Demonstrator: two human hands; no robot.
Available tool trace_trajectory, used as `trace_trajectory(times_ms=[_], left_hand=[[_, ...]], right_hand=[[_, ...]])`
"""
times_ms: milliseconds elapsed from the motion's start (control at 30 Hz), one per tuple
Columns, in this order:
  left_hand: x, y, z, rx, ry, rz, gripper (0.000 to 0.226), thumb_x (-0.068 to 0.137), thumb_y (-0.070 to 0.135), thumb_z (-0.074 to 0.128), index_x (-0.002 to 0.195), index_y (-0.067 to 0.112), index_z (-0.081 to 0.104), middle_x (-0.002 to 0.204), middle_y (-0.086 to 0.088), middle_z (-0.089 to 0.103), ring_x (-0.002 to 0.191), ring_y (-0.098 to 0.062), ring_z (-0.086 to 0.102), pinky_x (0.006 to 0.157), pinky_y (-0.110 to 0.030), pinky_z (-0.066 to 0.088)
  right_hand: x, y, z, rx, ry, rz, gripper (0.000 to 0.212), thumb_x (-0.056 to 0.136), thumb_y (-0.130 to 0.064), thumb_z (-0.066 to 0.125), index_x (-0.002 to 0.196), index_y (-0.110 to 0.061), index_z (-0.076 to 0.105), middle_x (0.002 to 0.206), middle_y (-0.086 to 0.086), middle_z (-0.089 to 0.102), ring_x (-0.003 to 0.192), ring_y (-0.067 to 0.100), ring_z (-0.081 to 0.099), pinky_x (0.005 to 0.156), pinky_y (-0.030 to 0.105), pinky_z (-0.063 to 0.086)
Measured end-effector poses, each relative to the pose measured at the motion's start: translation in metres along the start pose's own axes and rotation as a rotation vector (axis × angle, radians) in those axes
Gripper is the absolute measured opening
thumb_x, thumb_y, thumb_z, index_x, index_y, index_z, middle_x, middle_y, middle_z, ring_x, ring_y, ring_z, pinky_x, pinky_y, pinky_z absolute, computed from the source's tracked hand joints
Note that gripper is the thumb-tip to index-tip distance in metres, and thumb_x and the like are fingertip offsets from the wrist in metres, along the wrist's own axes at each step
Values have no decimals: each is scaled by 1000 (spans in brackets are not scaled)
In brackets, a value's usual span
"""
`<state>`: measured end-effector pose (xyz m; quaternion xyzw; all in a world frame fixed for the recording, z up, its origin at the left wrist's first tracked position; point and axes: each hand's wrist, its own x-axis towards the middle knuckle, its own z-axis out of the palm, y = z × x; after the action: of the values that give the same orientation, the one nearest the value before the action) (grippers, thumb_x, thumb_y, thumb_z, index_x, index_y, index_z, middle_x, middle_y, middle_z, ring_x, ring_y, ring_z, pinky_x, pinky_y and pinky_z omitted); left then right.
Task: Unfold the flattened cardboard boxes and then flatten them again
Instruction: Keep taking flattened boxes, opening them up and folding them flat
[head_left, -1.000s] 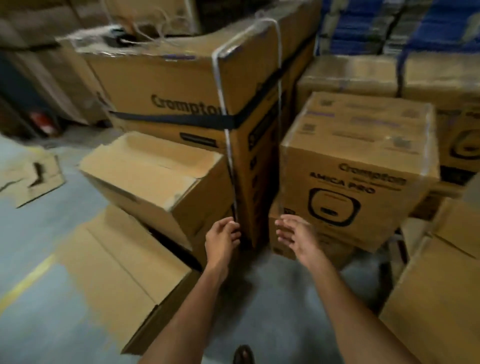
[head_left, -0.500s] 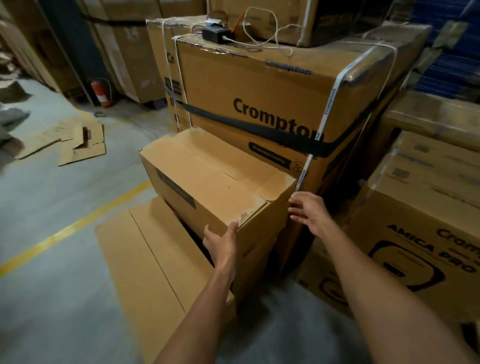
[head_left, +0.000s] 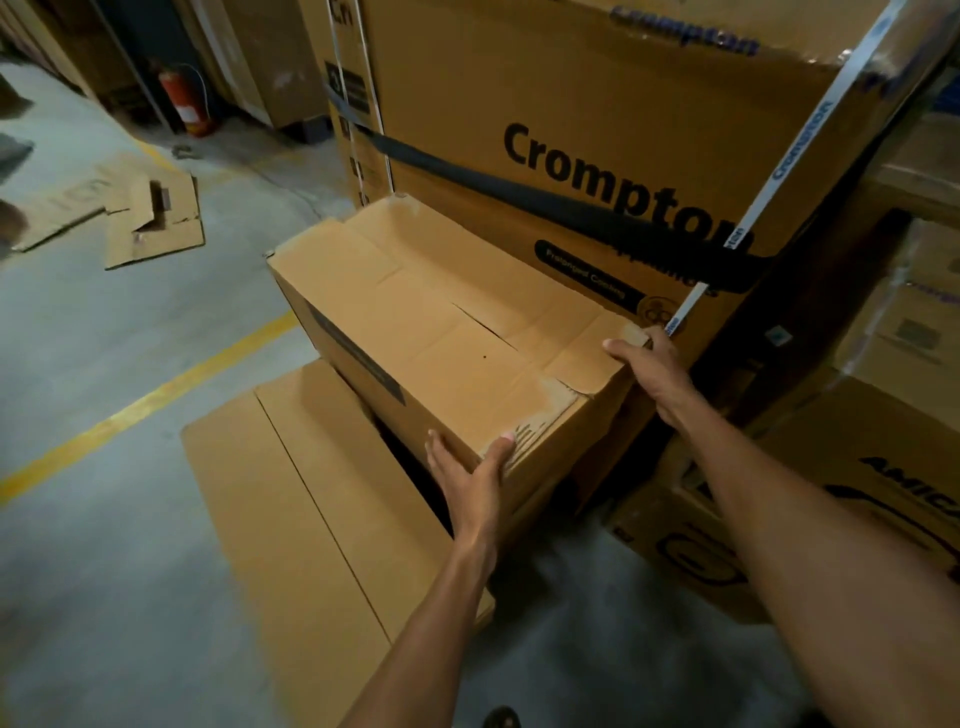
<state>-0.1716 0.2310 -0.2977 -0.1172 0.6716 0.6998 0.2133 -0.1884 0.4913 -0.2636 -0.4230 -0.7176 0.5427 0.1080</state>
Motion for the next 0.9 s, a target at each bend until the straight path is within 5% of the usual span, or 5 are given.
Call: trace_trajectory(times_ms=[133, 233, 433, 600, 900], left_hand=[[-5, 18, -6, -119, 27, -14, 134, 51, 61, 83, 158, 47, 3, 164, -3, 21, 140, -35, 36, 116, -59, 33], [-9, 36, -18, -194, 45, -31, 139, 38, 58, 88, 153, 55, 10, 158, -12, 30, 130, -39, 46, 106, -66, 41], [-59, 58, -55, -361, 39, -10, 89, 84, 13, 70, 157, 29, 21, 119, -14, 55, 84, -22, 57, 43, -26, 48], [-141, 50, -59, -388, -12, 51, 82, 89, 7, 66, 156, 24, 22, 112, -9, 54, 81, -20, 58, 42, -28, 50], [-331, 18, -54, -256, -116, 219, 96, 89, 10, 69, 159, 41, 10, 116, -17, 54, 77, -24, 63, 54, -35, 56]], right_hand=[[-20, -13, 1, 40, -46, -84, 62, 80, -52, 77, 128, -26, 49, 135, 7, 55, 117, 27, 56, 95, 49, 54], [-42, -22, 3, 91, -58, -119, 65, 79, -55, 76, 133, -34, 46, 143, 1, 44, 117, 30, 54, 69, 49, 62], [-103, -29, -5, 154, -54, -232, 69, 73, -56, 78, 127, -28, 46, 142, 15, 49, 113, 38, 60, 58, 50, 62], [-169, -25, -50, 202, -31, -307, 79, 63, -61, 78, 126, -24, 48, 138, 20, 50, 113, 39, 60, 61, 50, 62], [-342, 33, -183, 431, 33, -384, 36, 90, -28, 74, 117, -18, 51, 108, -3, 58, 90, 17, 64, 68, 54, 62]])
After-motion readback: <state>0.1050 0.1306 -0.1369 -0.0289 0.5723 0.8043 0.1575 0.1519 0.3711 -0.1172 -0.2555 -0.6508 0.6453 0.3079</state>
